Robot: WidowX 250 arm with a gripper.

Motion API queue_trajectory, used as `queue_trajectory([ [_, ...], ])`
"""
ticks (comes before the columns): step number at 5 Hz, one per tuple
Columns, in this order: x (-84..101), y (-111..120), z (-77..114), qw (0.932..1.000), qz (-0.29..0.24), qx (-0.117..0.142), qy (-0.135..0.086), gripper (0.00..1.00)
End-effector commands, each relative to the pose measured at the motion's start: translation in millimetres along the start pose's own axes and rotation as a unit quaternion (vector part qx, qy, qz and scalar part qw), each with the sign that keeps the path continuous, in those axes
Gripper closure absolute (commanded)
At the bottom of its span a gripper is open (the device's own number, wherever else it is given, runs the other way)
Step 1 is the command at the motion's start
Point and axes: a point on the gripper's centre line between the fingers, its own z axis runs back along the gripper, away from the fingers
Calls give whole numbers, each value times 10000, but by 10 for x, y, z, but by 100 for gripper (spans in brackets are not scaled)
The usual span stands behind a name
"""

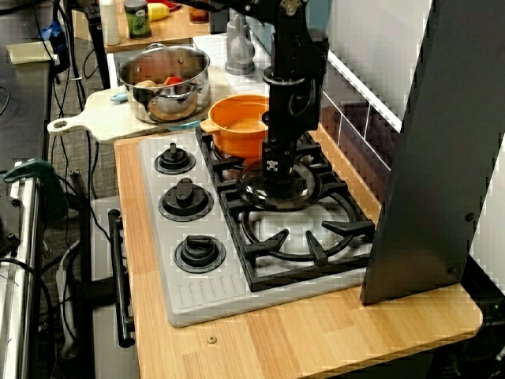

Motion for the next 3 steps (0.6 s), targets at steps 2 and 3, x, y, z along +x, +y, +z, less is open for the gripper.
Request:
queue_trajectory([
  [2, -18, 223, 722, 9959, 293, -302, -799, 100],
  [3, -56, 295, 841, 9944, 400, -377, -898, 100],
])
